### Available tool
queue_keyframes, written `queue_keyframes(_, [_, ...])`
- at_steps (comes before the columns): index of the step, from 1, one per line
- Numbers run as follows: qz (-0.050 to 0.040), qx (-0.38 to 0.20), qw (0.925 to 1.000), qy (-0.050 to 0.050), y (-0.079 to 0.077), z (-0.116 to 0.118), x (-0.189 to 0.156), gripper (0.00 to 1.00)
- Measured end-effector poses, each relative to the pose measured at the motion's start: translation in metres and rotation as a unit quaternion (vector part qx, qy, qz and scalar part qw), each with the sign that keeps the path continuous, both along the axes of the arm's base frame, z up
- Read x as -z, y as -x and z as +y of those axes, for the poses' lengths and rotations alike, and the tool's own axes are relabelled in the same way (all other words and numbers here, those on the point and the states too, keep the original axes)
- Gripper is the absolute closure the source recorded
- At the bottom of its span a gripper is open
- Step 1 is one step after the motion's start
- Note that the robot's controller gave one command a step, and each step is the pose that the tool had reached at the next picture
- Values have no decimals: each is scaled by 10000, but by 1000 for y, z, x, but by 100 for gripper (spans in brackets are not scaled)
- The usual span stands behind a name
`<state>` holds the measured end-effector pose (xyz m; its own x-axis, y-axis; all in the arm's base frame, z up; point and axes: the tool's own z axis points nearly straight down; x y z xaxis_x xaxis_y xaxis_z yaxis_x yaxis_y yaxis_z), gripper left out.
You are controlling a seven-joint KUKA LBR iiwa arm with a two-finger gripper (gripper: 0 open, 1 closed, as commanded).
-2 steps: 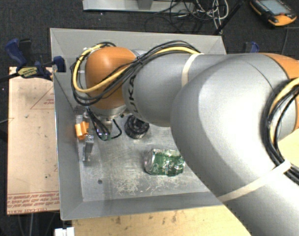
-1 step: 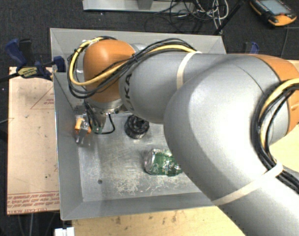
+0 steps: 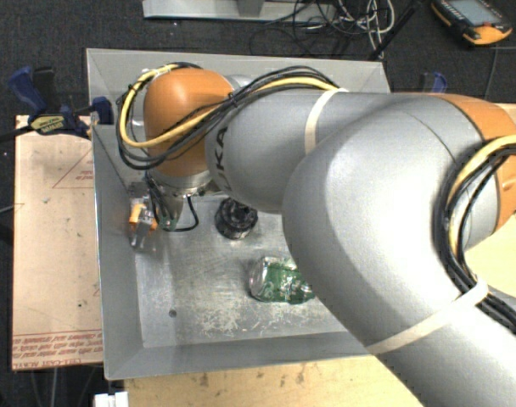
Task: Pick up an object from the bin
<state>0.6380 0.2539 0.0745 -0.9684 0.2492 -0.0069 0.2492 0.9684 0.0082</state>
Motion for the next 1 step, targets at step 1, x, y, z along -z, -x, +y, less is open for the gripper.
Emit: queue_keyframes(1, [-7,-11,10000,6,-2,1,-85,100])
